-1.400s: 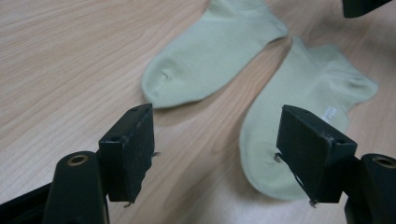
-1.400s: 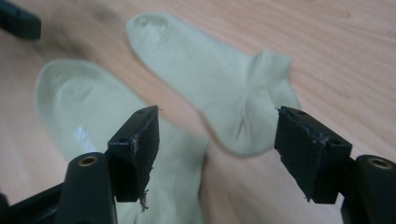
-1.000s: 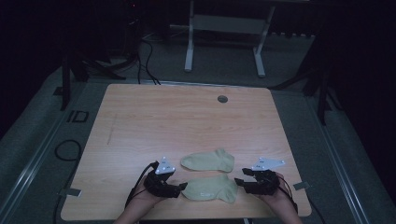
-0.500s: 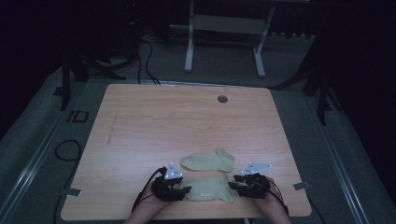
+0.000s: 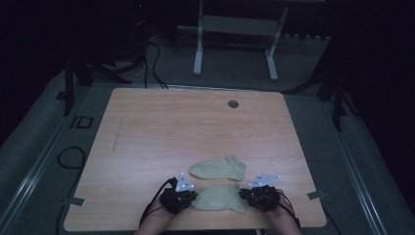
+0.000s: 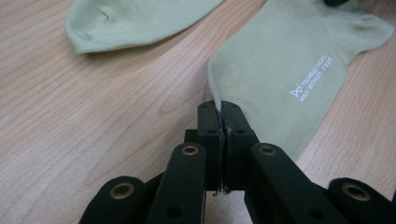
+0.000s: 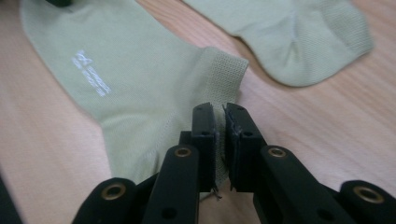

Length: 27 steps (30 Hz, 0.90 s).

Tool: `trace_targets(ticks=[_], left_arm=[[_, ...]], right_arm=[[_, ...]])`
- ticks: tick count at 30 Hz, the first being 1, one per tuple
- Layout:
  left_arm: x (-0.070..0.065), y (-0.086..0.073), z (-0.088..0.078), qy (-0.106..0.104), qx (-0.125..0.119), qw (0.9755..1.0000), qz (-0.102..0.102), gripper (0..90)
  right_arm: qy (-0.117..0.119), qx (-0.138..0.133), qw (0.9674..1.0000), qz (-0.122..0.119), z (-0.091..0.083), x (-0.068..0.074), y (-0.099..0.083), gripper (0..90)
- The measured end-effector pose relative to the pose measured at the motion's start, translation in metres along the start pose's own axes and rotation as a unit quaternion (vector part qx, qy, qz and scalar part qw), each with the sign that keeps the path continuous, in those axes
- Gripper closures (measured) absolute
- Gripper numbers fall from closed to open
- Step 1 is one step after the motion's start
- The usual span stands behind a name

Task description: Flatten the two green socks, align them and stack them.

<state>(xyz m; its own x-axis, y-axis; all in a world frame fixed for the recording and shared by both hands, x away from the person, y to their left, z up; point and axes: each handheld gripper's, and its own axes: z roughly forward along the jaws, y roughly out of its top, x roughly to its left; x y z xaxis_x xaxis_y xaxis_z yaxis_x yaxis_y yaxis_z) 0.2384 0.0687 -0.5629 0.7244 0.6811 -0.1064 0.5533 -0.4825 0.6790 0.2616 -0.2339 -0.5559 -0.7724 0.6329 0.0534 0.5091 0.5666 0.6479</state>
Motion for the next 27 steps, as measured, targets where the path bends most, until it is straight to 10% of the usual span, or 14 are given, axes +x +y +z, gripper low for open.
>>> trace_targets(ticks=[16,27], left_arm=[[0.007,0.032,-0.032,0.020,-0.050,0.9985,-0.008,88.1],[0.028,0.063,-0.032,0.051,-0.050,0.9974,-0.006,88.1]], right_arm=[[-0.007,-0.071,0.9974,0.005,-0.043,-0.009,0.035,84.8],[-0.018,-0.085,0.9960,0.020,-0.042,-0.035,0.071,84.8]])
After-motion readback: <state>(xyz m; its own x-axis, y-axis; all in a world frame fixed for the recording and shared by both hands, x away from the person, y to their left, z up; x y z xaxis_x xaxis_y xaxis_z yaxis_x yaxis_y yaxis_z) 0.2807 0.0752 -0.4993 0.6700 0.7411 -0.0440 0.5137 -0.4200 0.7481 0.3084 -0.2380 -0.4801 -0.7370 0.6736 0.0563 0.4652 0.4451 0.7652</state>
